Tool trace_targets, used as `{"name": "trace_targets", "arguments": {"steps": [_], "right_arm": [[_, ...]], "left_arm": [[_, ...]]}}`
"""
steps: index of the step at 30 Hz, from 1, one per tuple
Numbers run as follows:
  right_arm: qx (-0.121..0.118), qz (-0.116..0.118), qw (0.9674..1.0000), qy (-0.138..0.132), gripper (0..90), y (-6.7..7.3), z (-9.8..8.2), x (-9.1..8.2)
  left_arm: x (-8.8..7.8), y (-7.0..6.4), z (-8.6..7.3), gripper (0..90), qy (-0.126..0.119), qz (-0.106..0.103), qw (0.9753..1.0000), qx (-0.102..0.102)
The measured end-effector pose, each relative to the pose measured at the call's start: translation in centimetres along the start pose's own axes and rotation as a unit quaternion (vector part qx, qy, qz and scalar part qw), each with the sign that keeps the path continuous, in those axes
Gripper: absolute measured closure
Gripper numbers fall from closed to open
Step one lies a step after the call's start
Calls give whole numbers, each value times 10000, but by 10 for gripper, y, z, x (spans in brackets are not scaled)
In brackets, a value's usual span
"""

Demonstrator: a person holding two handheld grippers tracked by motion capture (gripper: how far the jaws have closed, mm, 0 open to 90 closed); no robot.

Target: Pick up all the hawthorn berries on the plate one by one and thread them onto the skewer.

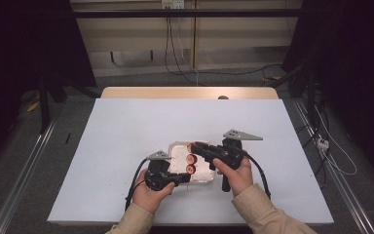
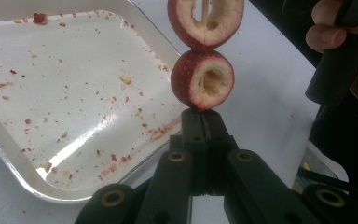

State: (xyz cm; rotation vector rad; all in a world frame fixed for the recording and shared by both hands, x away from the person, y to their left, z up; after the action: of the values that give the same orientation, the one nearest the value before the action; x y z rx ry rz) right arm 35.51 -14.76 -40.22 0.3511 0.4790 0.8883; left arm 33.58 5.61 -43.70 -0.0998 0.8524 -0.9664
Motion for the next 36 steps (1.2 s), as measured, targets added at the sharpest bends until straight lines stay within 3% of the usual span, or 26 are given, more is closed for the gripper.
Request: {"name": "trace_targets", "arguments": {"steps": [28, 36], "right_arm": [[53, 37, 10000, -8, 727, 0, -1, 0], [76, 36, 10000, -7, 728, 1, -1, 0]], "left_arm": [[-3, 0, 2, 900, -41, 44, 10000, 43], [-3, 0, 2, 900, -28, 166, 9998, 92]]}}
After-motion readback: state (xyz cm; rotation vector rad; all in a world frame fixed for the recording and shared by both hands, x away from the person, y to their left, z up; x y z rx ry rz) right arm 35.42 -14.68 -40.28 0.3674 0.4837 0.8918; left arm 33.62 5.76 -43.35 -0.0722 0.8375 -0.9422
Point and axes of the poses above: each handheld gripper's, and its own axes: x roughly forward along the jaws, z roughly out of its top, y roughly to its left, the point moved 2 cm from there along x, roughly forward along the jaws, and after that the axes turned 5 degrees about z, right-handed, at the moved point
